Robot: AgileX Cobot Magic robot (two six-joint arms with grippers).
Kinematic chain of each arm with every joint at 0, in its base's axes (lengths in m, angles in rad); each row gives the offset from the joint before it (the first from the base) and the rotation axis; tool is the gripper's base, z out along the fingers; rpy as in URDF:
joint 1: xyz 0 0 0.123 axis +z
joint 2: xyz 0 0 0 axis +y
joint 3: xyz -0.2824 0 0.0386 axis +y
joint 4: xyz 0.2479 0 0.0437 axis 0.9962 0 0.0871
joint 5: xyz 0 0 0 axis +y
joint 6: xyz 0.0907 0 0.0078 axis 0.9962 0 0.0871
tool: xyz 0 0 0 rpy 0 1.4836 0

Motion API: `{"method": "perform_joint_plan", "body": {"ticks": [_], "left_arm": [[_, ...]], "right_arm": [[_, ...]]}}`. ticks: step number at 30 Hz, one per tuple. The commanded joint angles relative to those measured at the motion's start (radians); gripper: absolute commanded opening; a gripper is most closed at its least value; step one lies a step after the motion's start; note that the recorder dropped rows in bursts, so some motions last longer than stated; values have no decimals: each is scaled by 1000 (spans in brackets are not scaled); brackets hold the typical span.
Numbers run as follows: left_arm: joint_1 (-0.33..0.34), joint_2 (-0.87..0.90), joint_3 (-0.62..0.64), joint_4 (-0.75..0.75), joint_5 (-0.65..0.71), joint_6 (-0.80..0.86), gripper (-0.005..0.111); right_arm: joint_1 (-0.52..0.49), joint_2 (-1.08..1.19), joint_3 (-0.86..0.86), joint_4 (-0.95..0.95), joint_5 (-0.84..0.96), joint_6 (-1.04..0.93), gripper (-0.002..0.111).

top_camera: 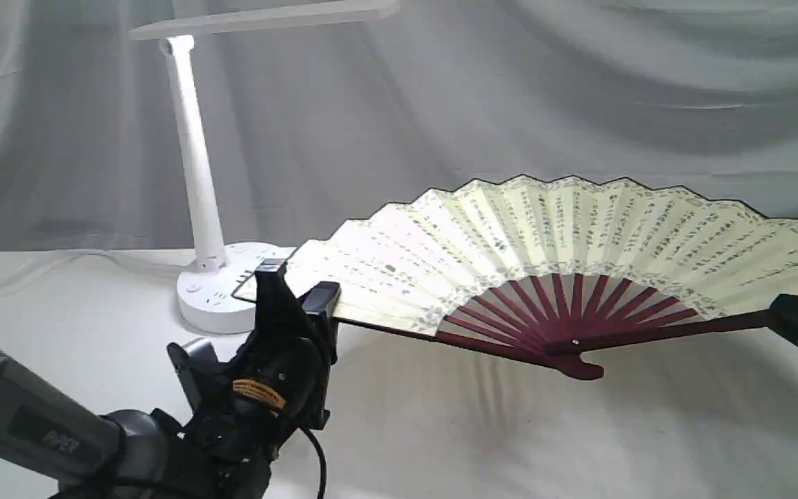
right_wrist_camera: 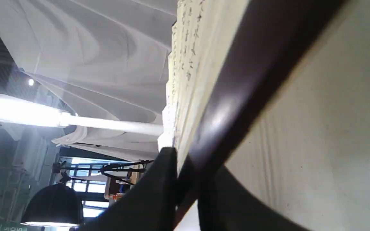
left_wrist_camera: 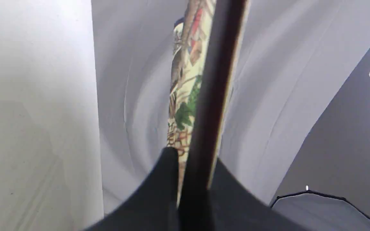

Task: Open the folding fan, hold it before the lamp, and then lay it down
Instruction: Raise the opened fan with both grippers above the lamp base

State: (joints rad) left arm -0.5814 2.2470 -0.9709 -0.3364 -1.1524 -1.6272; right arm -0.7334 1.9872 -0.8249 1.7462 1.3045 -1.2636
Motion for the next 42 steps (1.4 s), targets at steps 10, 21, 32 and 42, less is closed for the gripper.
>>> {"method": "perform_joint_plan", "body": {"ticks": [10, 21, 32, 42], "left_arm": [[23, -62, 20, -170, -69, -47, 0], [23, -200, 86, -199, -69, 17, 0], [23, -291, 151, -248, -69, 70, 0], [44, -325, 157, -238, -69, 89, 0]], "right_arm": [[41, -3, -3, -2, -83, 29, 0], [52, -5, -3, -2, -83, 38, 0], [118, -7, -26, -2, -83, 78, 0], [169, -20, -66, -2, -83, 116, 0]]}}
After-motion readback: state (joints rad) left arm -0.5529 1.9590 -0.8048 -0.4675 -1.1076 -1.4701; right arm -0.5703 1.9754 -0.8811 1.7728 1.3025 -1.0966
